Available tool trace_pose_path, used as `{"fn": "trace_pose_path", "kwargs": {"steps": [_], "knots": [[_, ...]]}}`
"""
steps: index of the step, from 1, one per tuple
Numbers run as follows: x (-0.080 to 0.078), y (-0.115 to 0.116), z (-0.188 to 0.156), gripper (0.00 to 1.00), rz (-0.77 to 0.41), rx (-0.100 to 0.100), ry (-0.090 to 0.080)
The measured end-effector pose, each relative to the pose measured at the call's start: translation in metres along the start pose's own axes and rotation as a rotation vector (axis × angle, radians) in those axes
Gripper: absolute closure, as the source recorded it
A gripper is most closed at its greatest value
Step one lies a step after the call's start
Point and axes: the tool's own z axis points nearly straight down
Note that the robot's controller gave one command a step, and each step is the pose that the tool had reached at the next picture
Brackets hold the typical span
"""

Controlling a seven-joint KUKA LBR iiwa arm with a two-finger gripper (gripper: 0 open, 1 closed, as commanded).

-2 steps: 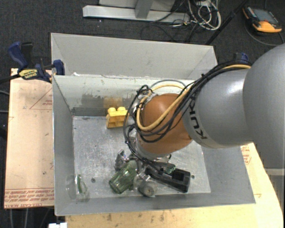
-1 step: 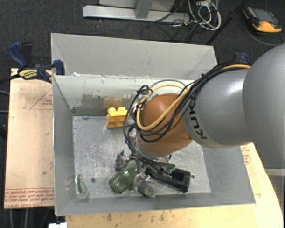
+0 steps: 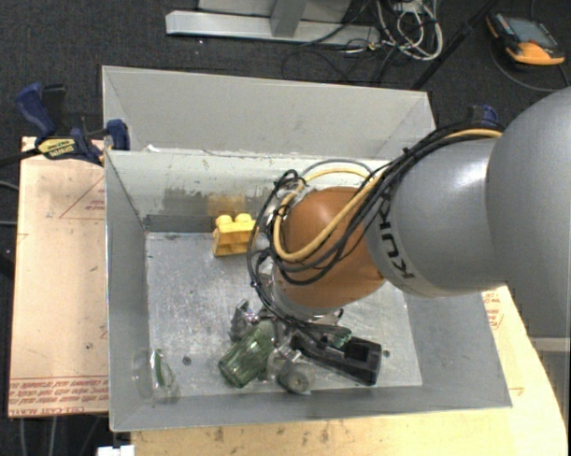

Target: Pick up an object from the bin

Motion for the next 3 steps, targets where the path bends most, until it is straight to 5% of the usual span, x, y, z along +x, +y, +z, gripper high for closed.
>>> {"fn": "trace_pose_path", "kwargs": {"steps": [3], "knots": [[0.0000, -0.0001, 0.0000, 1.00, 0.000, 0.000, 0.000]]}}
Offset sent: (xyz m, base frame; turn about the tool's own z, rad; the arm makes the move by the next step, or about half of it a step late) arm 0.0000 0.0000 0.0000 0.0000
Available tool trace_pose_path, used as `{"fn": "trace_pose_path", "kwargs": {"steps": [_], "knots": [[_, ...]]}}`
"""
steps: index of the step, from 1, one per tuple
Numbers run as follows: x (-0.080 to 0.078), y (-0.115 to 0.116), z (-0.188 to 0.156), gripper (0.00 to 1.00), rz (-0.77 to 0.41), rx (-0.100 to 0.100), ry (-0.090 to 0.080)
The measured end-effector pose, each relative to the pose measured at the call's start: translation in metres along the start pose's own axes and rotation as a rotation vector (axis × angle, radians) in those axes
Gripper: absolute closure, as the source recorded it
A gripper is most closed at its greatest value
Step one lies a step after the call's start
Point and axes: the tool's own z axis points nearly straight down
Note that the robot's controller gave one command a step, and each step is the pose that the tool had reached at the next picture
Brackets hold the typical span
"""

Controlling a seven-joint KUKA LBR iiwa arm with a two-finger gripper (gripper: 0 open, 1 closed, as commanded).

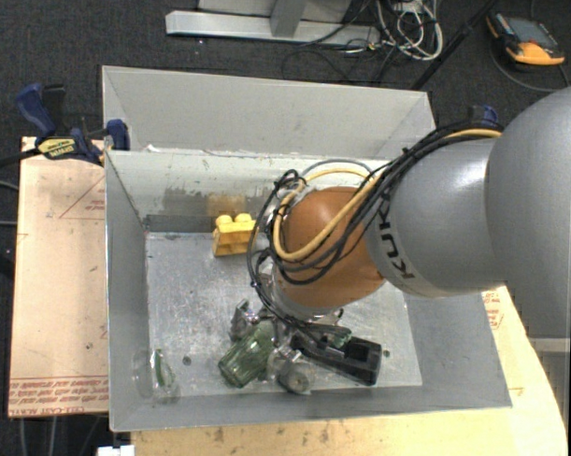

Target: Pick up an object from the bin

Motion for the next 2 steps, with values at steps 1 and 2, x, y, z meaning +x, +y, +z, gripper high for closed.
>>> {"fn": "trace_pose_path", "kwargs": {"steps": [1, 2], "knots": [[0.0000, 0.0000, 0.0000, 1.00, 0.000, 0.000, 0.000], [0.0000, 0.0000, 0.0000, 1.00, 0.000, 0.000, 0.000]]}}
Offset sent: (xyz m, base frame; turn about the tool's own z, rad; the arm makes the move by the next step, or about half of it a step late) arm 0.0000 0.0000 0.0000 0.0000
